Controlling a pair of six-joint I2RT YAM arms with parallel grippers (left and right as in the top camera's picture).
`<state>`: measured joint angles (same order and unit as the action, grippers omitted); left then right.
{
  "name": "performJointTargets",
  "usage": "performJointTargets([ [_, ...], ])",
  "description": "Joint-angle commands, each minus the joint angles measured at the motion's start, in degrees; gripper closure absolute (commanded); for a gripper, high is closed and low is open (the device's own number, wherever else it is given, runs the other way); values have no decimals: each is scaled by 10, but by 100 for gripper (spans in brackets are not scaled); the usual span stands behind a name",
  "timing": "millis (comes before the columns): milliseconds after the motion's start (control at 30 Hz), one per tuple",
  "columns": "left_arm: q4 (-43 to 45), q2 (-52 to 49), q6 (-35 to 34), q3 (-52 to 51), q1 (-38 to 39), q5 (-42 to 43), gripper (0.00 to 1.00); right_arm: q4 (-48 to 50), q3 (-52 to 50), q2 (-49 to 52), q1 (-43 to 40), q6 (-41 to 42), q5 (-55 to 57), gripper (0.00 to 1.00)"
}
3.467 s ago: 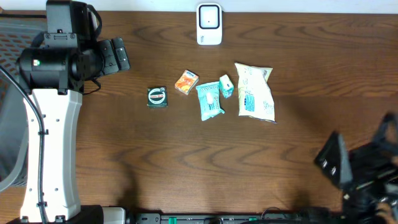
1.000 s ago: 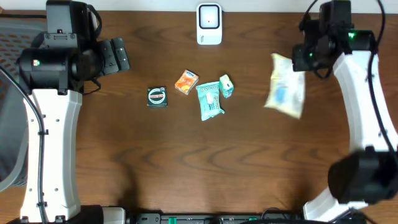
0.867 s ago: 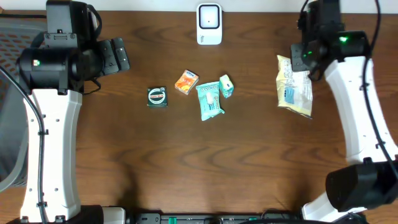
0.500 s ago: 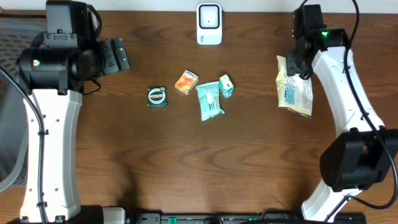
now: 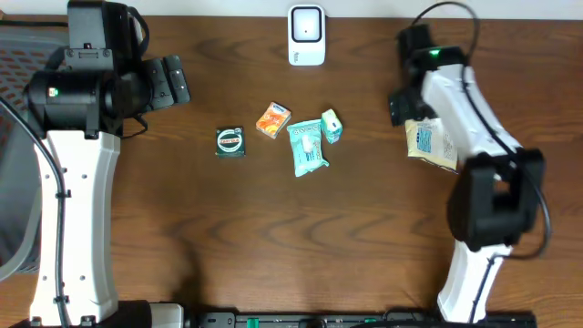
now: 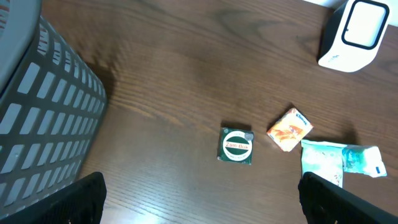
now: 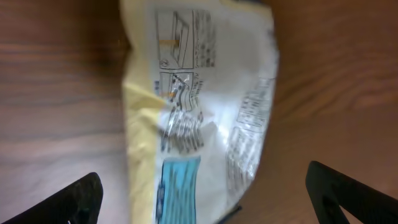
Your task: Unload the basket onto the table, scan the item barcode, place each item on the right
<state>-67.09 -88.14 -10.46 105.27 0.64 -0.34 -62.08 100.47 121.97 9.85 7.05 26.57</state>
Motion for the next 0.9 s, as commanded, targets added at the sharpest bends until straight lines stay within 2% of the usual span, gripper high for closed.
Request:
performJointTargets([
  [0, -2, -3, 2, 0, 0, -3, 2, 0, -8, 46, 12, 67, 120, 1],
  [233, -2, -3, 2, 0, 0, -3, 2, 38, -8, 117, 11, 75, 129, 1],
  [267, -2, -3, 2, 0, 0, -3, 2, 43, -8, 128, 10, 75, 128, 3],
  [300, -2, -3, 2, 0, 0, -3, 2, 45, -8, 139, 9, 75, 124, 11],
  [367, -2, -3, 2, 0, 0, -3, 2, 49, -8, 156, 6, 75, 111, 43],
  [433, -2, -3, 2, 0, 0, -3, 2, 49, -8, 171, 0, 60, 71, 96],
  [467, -2, -3, 2, 0, 0, -3, 2, 49, -8, 174, -3, 53, 46, 99],
  [667, -2, -3, 2, 0, 0, -3, 2, 25, 5, 150, -34, 15, -114, 99],
  [767, -2, -3, 2, 0, 0, -3, 2, 11, 19, 109, -59, -46, -265, 99],
  [867, -2, -3, 2, 0, 0, -3, 2, 9, 20, 50, -98, -106, -484, 99],
])
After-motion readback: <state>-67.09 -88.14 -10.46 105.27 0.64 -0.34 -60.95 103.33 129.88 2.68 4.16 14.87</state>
